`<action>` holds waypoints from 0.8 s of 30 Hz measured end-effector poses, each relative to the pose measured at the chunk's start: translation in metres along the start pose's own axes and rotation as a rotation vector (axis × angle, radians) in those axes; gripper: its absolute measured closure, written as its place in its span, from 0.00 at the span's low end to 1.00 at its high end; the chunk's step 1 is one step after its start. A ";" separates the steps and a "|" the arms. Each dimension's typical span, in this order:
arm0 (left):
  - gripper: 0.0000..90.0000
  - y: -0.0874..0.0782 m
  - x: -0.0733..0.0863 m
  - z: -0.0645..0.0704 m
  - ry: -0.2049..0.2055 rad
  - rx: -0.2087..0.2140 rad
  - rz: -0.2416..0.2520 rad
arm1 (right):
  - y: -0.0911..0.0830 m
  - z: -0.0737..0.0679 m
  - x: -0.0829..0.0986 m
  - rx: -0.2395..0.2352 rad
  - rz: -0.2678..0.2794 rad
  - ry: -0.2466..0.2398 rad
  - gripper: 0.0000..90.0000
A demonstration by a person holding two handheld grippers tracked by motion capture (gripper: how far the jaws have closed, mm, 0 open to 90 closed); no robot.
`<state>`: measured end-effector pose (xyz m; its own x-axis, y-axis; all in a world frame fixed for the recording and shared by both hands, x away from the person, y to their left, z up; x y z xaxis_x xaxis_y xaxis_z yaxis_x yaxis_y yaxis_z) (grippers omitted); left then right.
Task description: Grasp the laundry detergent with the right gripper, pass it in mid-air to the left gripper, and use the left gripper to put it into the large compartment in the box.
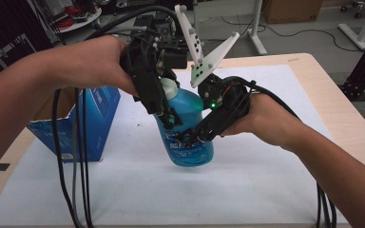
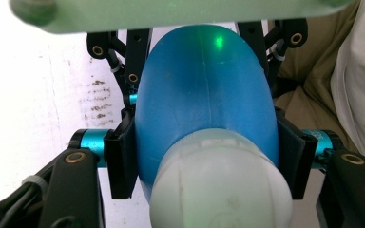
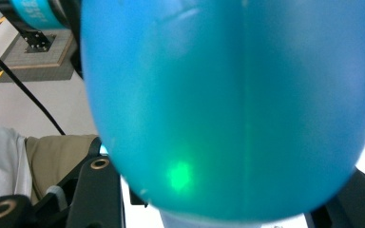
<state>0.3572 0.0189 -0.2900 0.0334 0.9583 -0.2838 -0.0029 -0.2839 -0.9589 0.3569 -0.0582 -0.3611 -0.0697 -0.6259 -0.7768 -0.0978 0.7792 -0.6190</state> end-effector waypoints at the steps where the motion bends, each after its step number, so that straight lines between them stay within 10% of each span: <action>1: 0.41 0.000 0.000 0.000 0.003 -0.002 -0.004 | 0.000 0.000 0.000 -0.002 -0.003 0.000 0.50; 18: 0.42 -0.009 -0.005 0.006 -0.007 -0.002 -0.046 | -0.002 -0.005 -0.003 -0.029 0.051 -0.019 0.47; 21: 0.42 -0.017 -0.005 0.008 -0.023 0.002 -0.065 | -0.004 -0.005 -0.003 -0.022 0.075 0.013 0.22; 24: 0.42 -0.023 -0.003 0.008 -0.040 -0.007 -0.062 | -0.005 -0.005 0.000 -0.055 0.070 0.043 0.22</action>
<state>0.3491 0.0224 -0.2673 -0.0069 0.9745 -0.2241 0.0052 -0.2241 -0.9746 0.3529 -0.0623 -0.3572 -0.1205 -0.5716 -0.8116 -0.1456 0.8189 -0.5551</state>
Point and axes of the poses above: each handheld gripper's, and its own axes: y roughly forward along the jaws, x roughly out of its underside, z roughly to its right, the point moved 6 cm from there along y, roughly forward along the jaws, and after that the axes turned 2 degrees about -x, right-handed, at the moved point
